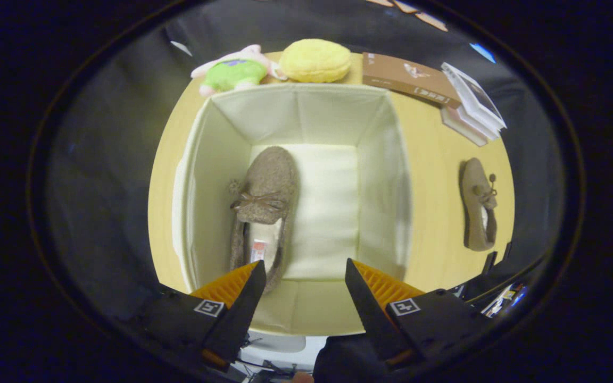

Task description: Open the storage box then place both shoes into the box .Put the left shoe in first, then the right shoe, with the right side of both shoes facing outward in a uniform manner.

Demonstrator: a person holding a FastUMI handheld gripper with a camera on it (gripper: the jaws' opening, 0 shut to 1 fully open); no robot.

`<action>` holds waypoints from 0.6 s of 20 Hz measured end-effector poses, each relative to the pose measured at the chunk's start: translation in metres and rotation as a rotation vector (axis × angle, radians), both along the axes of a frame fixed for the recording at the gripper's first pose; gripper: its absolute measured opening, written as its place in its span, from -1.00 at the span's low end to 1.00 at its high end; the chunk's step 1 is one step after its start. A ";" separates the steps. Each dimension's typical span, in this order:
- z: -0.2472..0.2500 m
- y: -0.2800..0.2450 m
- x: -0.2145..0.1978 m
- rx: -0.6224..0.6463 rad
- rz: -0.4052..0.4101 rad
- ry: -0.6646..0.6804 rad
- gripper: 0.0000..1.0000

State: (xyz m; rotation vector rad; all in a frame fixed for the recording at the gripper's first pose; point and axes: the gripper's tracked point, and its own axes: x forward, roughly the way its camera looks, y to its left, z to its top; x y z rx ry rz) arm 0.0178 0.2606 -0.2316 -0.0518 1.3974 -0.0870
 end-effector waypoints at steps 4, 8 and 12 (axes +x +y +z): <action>0.034 -0.043 0.006 -0.057 -0.014 -0.033 0.92; 0.054 -0.118 0.009 -0.193 -0.046 -0.035 0.95; 0.055 -0.195 0.010 -0.286 -0.110 -0.027 0.93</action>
